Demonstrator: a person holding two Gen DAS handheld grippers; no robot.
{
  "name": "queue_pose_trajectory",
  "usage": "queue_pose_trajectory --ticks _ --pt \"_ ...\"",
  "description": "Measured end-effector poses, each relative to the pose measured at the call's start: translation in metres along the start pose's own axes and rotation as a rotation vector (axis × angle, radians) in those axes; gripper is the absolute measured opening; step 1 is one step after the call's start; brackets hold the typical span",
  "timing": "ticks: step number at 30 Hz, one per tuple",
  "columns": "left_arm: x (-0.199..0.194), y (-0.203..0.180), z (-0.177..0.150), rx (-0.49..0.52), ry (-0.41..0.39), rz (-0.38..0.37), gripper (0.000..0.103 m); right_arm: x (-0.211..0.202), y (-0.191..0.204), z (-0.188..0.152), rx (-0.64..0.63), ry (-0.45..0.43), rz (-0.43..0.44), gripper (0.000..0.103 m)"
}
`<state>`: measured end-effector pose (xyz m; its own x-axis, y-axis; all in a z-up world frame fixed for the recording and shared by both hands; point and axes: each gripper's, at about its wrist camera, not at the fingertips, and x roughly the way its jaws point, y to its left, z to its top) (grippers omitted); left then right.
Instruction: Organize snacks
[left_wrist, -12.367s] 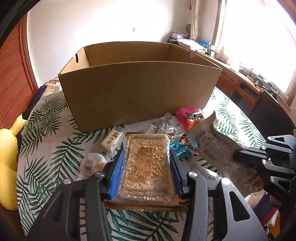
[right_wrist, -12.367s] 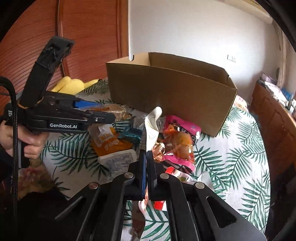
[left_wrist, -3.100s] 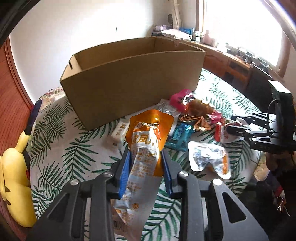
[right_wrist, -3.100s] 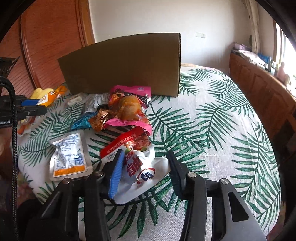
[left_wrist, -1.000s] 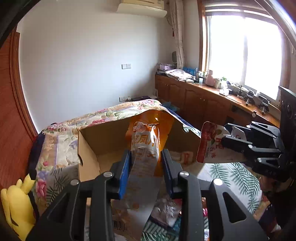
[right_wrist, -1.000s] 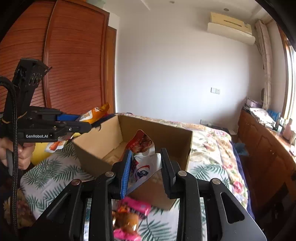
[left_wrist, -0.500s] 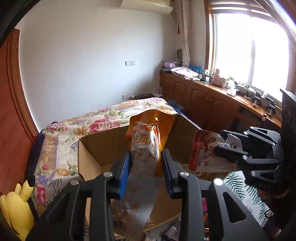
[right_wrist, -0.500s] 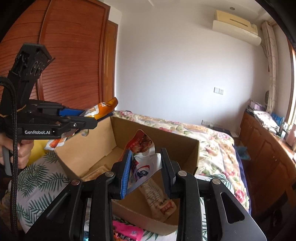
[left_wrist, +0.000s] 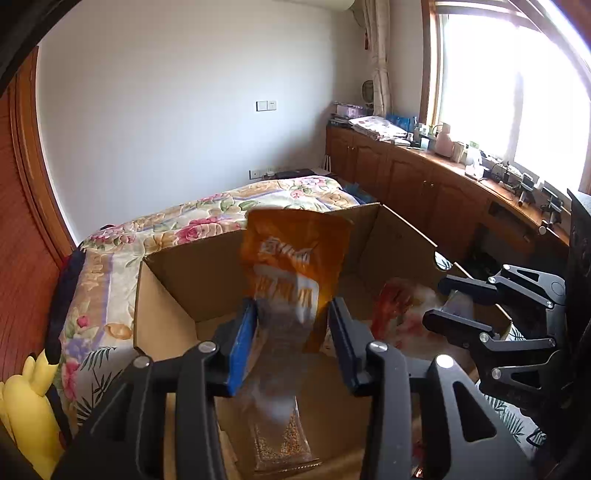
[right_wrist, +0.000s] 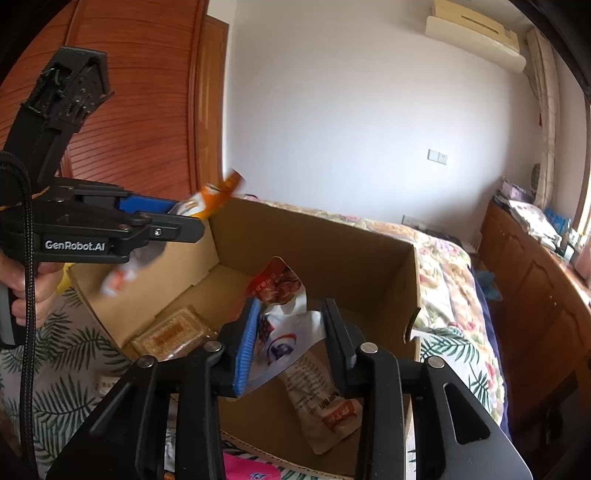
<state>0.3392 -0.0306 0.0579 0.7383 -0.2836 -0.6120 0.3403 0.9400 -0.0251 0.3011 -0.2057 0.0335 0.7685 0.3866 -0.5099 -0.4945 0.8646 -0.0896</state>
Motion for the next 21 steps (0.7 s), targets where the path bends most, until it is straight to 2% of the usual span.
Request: queue_pose_trajectory --ticks 2,4,6,21 --pt "0.002 0.001 -0.002 -0.007 0.006 0.009 0.043 0.003 0.0 -0.002 0.006 0.004 0.013 0.035" --pt "0.001 0.002 -0.004 -0.013 0.0 0.016 0.044 0.003 0.001 -0.003 0.008 0.012 -0.001 0.043" --pt "-0.004 0.002 -0.006 -0.012 -0.008 0.026 0.049 0.002 0.002 -0.003 0.015 0.014 0.005 0.043" --pt "-0.057 -0.019 -0.031 -0.002 -0.042 0.017 0.05 -0.061 0.02 -0.017 0.044 -0.025 0.027 0.044"
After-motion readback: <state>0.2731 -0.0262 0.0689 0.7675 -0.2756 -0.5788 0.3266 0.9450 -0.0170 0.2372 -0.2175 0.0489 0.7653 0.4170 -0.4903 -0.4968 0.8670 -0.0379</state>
